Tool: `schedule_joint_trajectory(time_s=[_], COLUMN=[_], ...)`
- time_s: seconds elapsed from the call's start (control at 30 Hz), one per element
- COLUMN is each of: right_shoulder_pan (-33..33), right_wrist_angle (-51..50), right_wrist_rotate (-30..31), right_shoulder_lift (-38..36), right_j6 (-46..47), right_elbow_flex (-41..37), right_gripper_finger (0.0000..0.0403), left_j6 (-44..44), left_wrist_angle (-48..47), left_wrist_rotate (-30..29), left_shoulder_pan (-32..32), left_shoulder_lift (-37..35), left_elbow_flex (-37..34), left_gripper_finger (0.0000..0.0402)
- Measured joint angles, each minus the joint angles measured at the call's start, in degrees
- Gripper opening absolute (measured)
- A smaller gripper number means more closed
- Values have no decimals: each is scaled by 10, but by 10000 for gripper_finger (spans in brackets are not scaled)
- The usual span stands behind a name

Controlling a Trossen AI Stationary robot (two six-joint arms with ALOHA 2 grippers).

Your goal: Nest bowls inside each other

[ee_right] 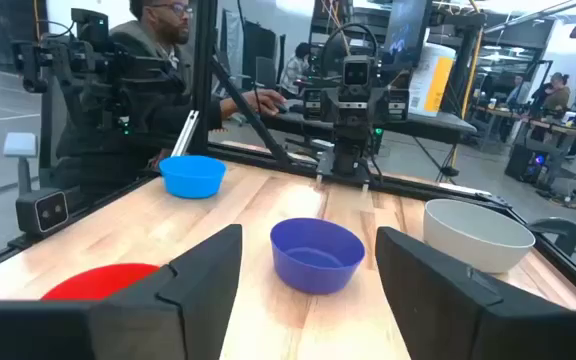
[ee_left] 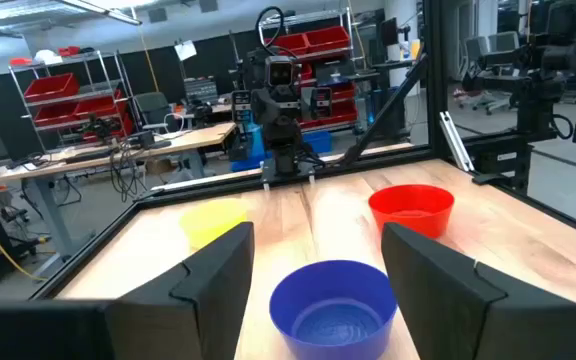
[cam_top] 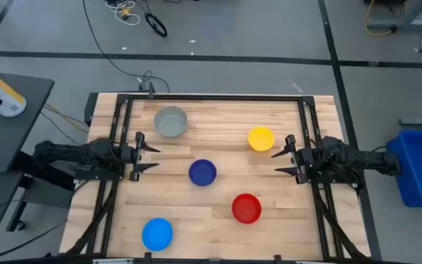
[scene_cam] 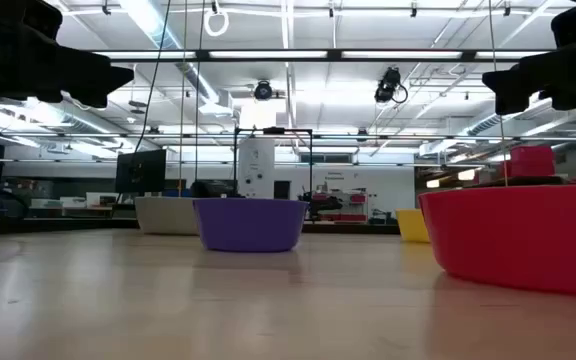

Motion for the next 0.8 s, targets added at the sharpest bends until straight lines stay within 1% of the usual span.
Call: schedule_joint_trajectory(time_s=[0.8], right_shoulder_pan=[0], right_wrist_angle=[0], right_wrist_rotate=[0], right_shoulder_lift=[0], right_j6=[0], right_elbow_flex=[0], right_gripper_finger=[191], left_j6=[0], left_wrist_angle=[0], left_wrist_rotate=[0], left_shoulder_pan=[0], left_shoulder_lift=[0], left_elbow_flex=[0], left_gripper_finger=[228])
